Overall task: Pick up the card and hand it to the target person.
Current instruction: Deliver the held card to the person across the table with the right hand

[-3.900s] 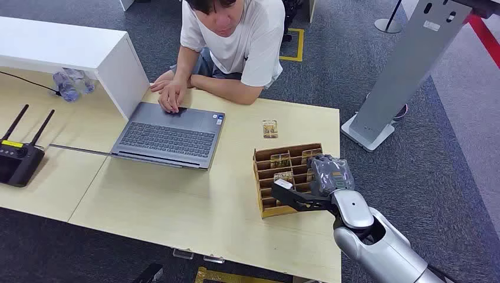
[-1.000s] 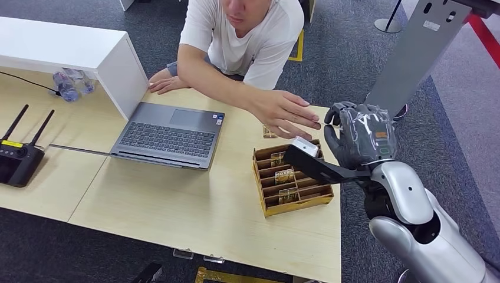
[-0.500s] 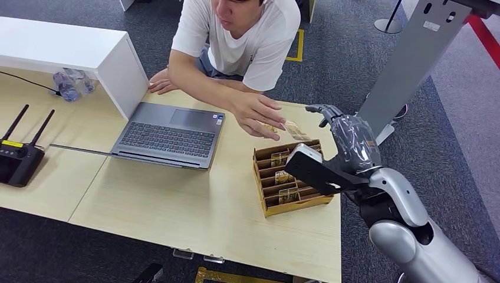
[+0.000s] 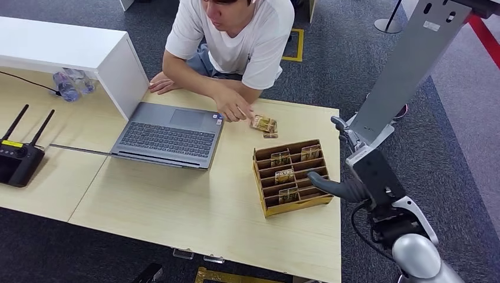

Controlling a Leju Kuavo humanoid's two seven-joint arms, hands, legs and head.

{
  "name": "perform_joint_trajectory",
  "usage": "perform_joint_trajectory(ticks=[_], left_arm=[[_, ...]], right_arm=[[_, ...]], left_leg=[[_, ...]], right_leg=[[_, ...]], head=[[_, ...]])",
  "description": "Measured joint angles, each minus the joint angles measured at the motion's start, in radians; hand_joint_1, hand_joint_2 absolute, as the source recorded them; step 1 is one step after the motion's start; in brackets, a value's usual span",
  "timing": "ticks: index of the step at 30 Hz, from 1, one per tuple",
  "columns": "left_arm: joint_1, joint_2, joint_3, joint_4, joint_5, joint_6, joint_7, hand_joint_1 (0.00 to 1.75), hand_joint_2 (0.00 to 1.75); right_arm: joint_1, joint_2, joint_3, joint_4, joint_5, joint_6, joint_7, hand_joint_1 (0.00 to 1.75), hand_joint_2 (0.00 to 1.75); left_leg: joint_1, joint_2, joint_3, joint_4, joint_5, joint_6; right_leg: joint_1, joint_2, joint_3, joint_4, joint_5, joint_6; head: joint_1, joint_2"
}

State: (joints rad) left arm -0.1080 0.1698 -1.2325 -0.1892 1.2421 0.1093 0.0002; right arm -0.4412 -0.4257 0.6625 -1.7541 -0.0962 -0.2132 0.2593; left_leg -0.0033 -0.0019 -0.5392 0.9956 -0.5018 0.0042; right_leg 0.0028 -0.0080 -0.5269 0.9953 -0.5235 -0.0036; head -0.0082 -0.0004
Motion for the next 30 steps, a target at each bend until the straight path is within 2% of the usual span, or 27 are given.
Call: perform_joint_trajectory(ticks=[5, 15, 21, 30], left_arm=[[0.002, 0.0, 0.0, 0.0, 0.0, 0.002, 0.001, 0.0, 0.0], [0.001, -0.001, 0.0, 0.0, -0.01, 0.003, -0.003, 0.0, 0.0], [0.0, -0.001, 0.0, 0.0, -0.016, 0.005, -0.004, 0.0, 0.0], [-0.001, -0.001, 0.0, 0.0, -0.022, 0.012, -0.006, 0.0, 0.0]], right_arm=[[0.162, -0.02, -0.087, 0.002, -0.199, 0.006, -0.119, 0.0, 1.75], [0.387, -0.019, -0.196, 0.022, -0.345, 0.032, -0.22, 0.0, 1.75], [0.441, -0.014, -0.214, 0.032, -0.366, 0.034, -0.247, 0.0, 1.75], [0.452, -0.005, -0.217, 0.033, -0.367, 0.037, -0.25, 0.0, 1.75]], left_leg=[[0.0, -0.001, 0.0, 0.0, 0.0, 0.0], [0.0, 0.0, 0.0, 0.0, 0.0, 0.0], [0.0, 0.0, 0.0, 0.0, 0.0, 0.0], [0.0, 0.0, 0.0, 0.0, 0.0, 0.0]], right_leg=[[0.0, -0.001, 0.0, 0.0, 0.0, 0.0], [0.0, 0.0, 0.0, 0.0, 0.0, 0.0], [0.0, 0.0, 0.0, 0.0, 0.0, 0.0], [0.0, 0.0, 0.0, 0.0, 0.0, 0.0]], head=[[0.001, 0.0], [0.001, 0.0], [0.001, 0.0], [0.001, 0.0]])
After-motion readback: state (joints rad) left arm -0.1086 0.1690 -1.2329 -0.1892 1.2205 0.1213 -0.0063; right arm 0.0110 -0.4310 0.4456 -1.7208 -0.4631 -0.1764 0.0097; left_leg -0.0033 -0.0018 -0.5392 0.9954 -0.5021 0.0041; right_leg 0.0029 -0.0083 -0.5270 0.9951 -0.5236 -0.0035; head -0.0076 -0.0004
